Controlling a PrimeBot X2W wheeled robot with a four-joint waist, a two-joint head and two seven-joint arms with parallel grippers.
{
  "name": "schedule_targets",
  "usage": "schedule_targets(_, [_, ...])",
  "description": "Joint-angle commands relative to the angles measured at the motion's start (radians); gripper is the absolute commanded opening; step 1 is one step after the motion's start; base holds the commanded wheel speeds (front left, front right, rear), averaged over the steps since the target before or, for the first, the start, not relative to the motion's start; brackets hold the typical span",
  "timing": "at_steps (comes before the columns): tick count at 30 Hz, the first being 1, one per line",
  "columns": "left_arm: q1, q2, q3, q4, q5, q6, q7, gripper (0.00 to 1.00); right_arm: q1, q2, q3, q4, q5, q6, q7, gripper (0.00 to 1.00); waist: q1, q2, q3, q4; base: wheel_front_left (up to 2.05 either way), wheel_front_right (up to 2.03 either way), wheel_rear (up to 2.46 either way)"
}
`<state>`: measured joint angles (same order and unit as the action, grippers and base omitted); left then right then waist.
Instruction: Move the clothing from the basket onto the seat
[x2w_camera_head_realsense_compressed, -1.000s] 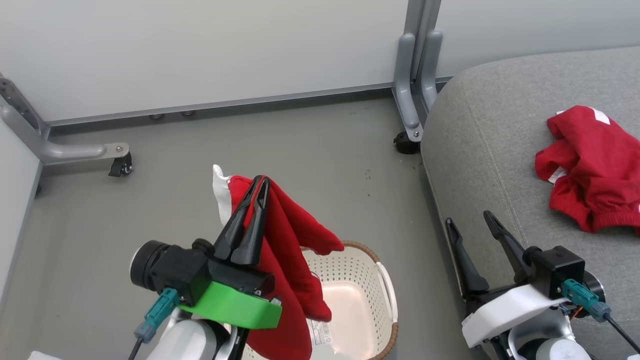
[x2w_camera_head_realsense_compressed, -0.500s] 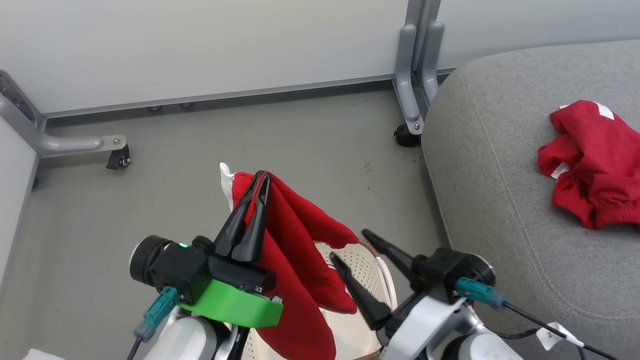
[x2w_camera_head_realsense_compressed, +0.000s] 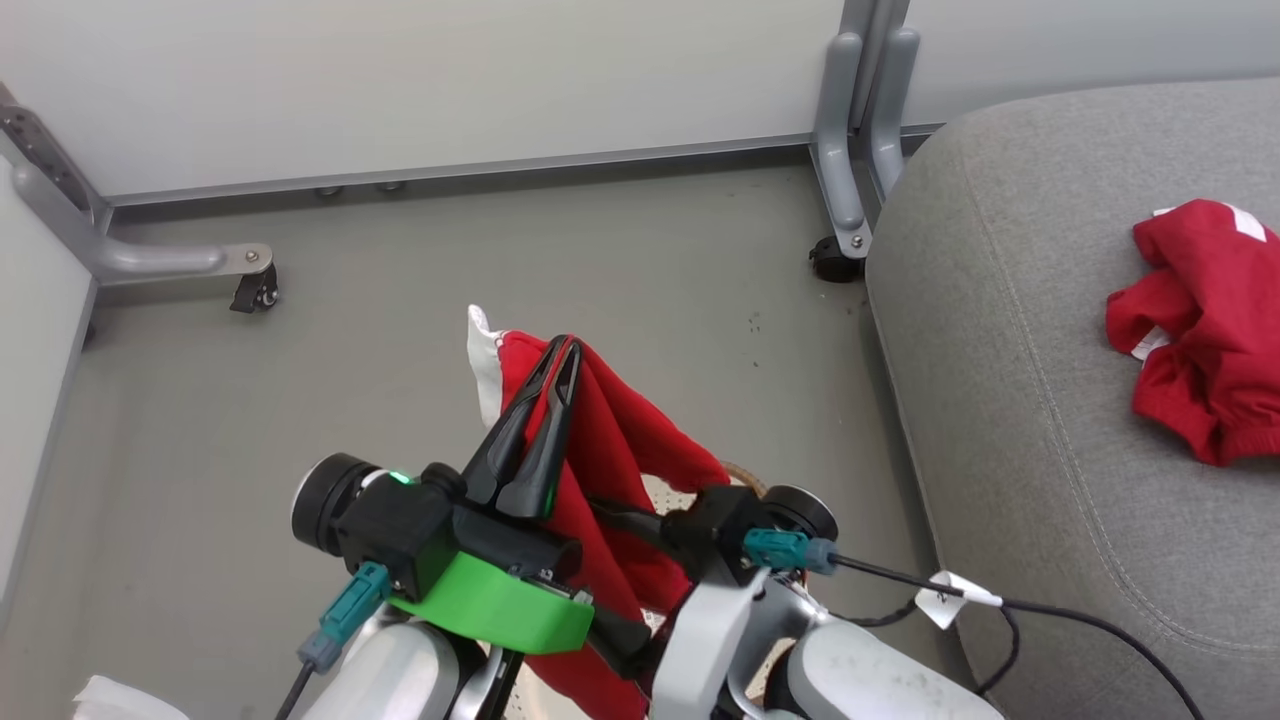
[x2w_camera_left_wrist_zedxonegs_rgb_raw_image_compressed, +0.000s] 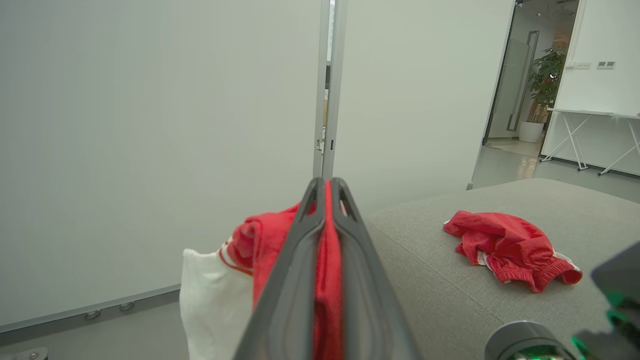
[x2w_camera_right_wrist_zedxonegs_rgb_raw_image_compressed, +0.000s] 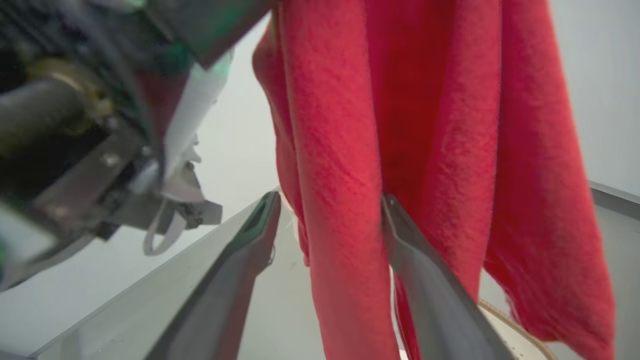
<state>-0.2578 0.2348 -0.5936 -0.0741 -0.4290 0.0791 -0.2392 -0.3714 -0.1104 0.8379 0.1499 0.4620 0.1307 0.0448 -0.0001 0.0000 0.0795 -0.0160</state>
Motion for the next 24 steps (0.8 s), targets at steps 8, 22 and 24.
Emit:
schedule_targets(8, [-0.023,-0.009,-0.011,0.002,0.001,-0.010,-0.009,0.00,-0.094,0.030,0.041,0.143,0.038,0.000,-0.053,0.00,0.0001,0.0000,0.012,0.018,0.00,0.00,0.00])
schedule_targets(22, [-0.018,-0.008,-0.012,0.009,-0.006,-0.006,-0.015,0.00,-0.151,0.023,0.080,0.208,0.079,0.000,-0.102,0.00,0.0001,0.0000,0.013,0.020,0.00,0.00,0.00])
schedule_targets(24, [-0.018,-0.007,-0.013,0.010,-0.008,-0.006,-0.016,0.00,-0.150,0.020,0.081,0.210,0.081,0.000,-0.105,0.00,0.0001,0.0000,0.013,0.020,0.00,0.00,0.00])
